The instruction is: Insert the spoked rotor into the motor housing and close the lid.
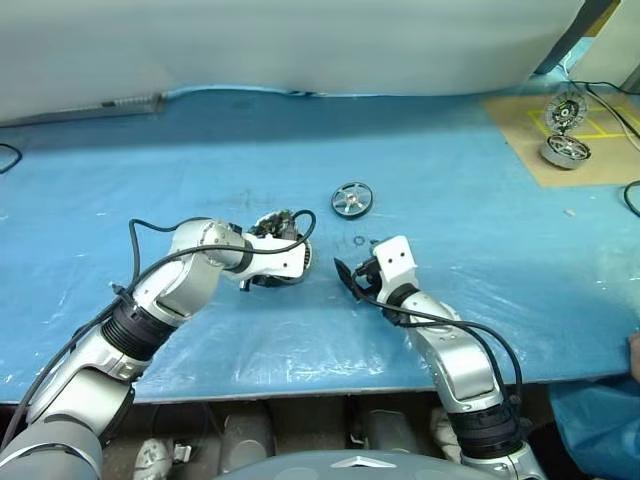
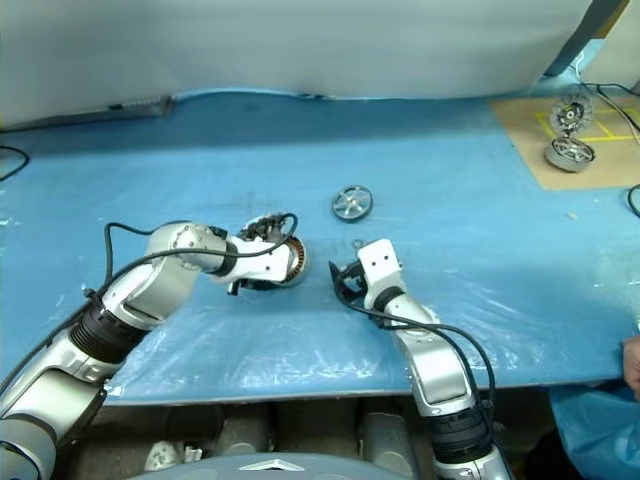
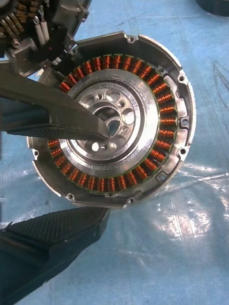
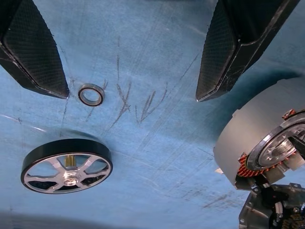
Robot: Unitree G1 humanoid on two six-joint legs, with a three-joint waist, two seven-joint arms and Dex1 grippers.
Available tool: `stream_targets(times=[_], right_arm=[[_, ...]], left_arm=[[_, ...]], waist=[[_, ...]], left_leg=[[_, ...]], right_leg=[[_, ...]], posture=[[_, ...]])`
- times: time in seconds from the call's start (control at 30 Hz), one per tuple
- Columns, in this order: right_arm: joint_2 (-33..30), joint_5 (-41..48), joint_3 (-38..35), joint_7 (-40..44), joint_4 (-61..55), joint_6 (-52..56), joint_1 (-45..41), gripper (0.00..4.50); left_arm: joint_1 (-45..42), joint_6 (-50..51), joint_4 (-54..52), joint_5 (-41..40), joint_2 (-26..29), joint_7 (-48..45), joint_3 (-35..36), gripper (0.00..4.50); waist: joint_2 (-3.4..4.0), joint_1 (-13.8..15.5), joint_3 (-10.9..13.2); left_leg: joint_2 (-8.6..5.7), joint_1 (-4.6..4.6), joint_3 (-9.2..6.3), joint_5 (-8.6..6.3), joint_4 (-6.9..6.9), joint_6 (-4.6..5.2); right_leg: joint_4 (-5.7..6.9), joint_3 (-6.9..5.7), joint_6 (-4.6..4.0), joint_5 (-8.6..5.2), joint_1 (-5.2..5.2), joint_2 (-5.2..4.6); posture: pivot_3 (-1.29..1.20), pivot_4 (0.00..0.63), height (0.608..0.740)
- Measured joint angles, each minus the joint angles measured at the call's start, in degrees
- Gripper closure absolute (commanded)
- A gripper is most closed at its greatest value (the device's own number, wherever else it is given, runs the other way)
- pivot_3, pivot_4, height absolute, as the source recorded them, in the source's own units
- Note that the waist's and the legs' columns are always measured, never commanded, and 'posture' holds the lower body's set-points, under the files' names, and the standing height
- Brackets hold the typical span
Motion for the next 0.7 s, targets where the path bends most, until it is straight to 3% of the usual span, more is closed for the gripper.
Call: stream_targets(times=[0.17, 0.43, 0.7], right_arm=[[0.1, -0.1, 0.0, 0.0, 0.3, -0.4, -0.1, 0.00], [0.1, -0.3, -0.1, -0.1, 0.4, -0.7, 0.0, 0.00], [0.3, -0.5, -0.1, -0.5, 0.5, -0.7, 0.0, 0.00]], left_arm=[[-2.4, -12.3, 8.7, -2.6, 0.2, 1.3, 0.4, 2.77], [-8.7, -24.1, 21.8, -2.5, -0.2, 2.9, 0.2, 2.77], [-12.4, -30.7, 26.3, -4.3, -1.0, -2.7, -0.1, 2.77]], waist=[[0.08, 0.4, 0.0], [0.07, 0.2, 0.0], [0.03, 0.4, 0.0]], left_leg=[[-0.03, 0.00, 0.02, 0.00, 0.00, 0.00], [-0.01, -0.11, 0.01, 0.02, 0.00, -0.02], [-0.04, -0.53, -0.03, 0.03, -0.13, -0.04]], right_leg=[[0.02, 0.00, 0.39, -0.22, 0.08, -0.09], [0.01, 0.00, 0.11, -0.05, 0.00, -0.04], [-0.10, -0.02, 0.14, -0.07, -0.33, -0.03]], posture=[[0.00, 0.150, 0.740], [0.00, 0.150, 0.740], [0.00, 0.150, 0.740]])
